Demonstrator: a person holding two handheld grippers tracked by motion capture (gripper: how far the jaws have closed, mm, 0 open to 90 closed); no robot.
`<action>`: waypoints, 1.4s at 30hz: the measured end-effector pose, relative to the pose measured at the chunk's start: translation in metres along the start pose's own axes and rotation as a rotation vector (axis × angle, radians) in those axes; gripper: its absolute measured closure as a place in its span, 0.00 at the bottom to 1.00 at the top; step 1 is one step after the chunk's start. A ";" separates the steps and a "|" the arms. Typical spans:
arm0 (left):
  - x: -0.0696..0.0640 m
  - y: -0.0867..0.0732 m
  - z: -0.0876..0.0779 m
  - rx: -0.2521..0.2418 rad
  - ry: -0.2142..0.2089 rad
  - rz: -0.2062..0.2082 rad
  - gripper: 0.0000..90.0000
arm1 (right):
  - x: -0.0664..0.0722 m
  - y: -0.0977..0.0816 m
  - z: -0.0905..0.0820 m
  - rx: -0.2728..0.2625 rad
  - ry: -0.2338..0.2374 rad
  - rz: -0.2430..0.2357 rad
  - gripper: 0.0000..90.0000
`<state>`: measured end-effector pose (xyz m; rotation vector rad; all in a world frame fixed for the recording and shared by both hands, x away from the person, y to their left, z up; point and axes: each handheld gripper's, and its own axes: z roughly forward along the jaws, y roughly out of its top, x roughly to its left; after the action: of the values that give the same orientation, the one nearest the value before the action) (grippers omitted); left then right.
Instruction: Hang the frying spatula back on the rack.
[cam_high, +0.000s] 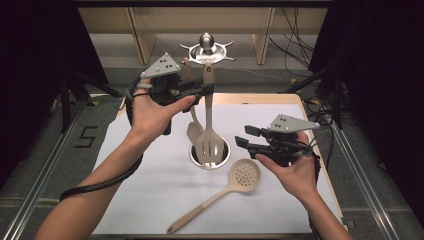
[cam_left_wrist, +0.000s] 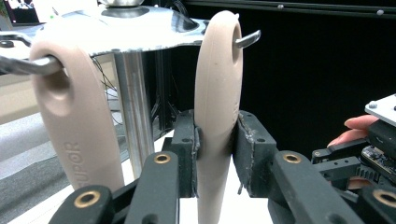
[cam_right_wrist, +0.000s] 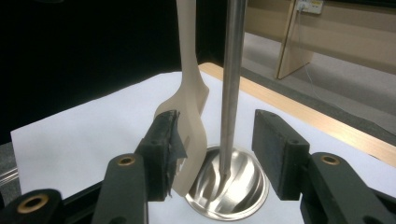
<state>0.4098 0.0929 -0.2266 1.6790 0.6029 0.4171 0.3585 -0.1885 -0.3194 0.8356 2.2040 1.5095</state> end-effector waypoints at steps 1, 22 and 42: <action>0.000 0.000 0.000 -0.001 0.002 -0.001 0.79 | 0.000 0.000 0.000 -0.001 0.000 -0.001 0.57; -0.002 -0.011 0.000 -0.020 0.037 0.043 0.69 | -0.001 -0.002 0.001 0.009 -0.006 -0.009 0.56; -0.005 -0.024 -0.045 -0.069 0.037 0.079 0.79 | -0.009 -0.010 -0.003 0.091 -0.072 -0.010 0.74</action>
<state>0.3757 0.1282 -0.2412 1.6362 0.5444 0.5208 0.3611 -0.1997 -0.3275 0.8920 2.2345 1.3614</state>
